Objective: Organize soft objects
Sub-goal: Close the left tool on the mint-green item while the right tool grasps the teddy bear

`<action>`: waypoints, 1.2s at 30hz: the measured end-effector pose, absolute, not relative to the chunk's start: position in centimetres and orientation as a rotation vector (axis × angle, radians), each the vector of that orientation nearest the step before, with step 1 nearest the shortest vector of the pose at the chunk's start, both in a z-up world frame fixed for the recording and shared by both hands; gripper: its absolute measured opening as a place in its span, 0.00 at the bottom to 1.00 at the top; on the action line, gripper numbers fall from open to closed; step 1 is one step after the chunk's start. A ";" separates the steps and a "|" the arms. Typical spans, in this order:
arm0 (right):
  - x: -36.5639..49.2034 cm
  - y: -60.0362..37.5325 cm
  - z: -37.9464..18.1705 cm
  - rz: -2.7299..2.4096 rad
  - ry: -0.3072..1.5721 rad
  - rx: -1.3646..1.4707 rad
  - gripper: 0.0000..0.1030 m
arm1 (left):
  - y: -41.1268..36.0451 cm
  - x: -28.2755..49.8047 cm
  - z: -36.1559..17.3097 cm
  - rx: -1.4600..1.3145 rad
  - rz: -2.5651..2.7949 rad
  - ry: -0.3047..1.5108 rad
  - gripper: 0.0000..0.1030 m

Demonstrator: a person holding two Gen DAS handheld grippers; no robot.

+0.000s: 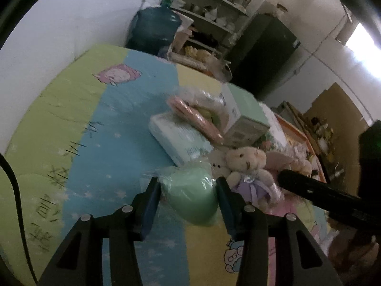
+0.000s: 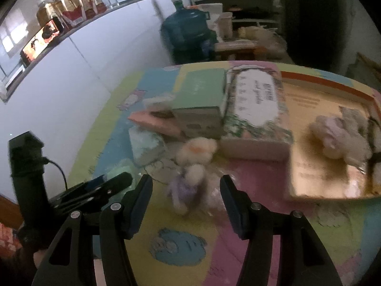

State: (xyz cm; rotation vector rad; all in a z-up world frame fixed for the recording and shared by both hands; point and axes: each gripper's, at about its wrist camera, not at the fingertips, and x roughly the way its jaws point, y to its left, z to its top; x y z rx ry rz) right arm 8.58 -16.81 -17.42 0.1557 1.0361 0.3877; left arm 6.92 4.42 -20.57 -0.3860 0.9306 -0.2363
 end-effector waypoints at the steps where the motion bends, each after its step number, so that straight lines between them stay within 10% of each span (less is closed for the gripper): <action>1: 9.0 -16.5 -17.6 0.390 1.040 0.155 0.59 | 4.8 6.8 -20.2 -0.389 -0.232 0.921 0.47; 36: 10.9 -12.2 -17.3 0.355 0.980 0.026 0.43 | 7.5 6.5 -17.9 -0.371 -0.246 0.876 0.47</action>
